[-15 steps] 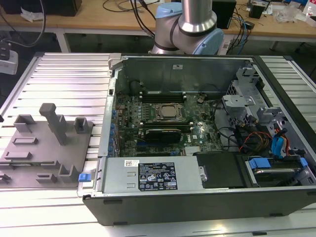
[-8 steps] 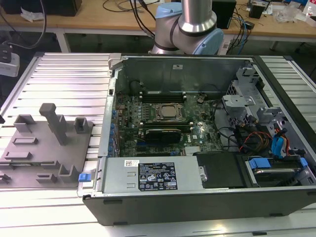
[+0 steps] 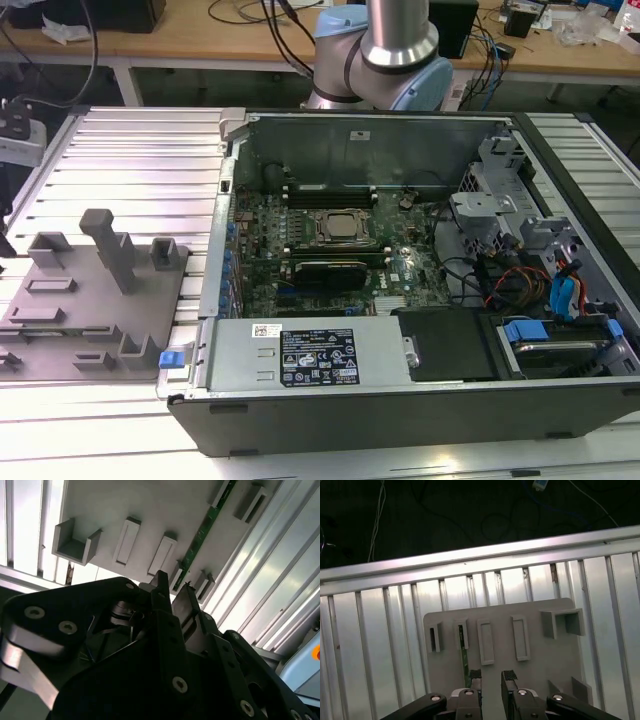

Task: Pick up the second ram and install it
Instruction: 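Pick up the second ram and move it above second insertion slot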

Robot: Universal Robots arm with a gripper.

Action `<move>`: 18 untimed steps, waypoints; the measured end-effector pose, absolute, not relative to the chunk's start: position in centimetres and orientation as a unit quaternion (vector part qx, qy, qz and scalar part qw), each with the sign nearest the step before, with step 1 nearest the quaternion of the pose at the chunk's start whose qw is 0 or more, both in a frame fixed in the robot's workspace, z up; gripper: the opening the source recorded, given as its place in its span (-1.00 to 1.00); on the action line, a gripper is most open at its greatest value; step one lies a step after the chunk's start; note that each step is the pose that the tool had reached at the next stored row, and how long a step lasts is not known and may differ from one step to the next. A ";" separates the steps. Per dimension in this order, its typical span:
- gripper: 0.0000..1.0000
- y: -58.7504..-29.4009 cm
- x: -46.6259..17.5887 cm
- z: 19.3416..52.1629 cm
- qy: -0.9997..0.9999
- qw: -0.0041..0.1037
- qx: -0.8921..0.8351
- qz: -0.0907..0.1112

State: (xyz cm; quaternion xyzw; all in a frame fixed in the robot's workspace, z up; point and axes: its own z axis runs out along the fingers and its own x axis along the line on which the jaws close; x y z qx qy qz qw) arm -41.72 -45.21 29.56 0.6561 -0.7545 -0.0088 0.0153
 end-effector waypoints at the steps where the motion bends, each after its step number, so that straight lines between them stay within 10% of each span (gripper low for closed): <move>1: -0.40 -45.2 -41.7 28.7 -0.754 0.015 0.656 -0.009; 18: -0.40 -45.2 -41.7 26.9 -0.754 0.015 0.656 -0.009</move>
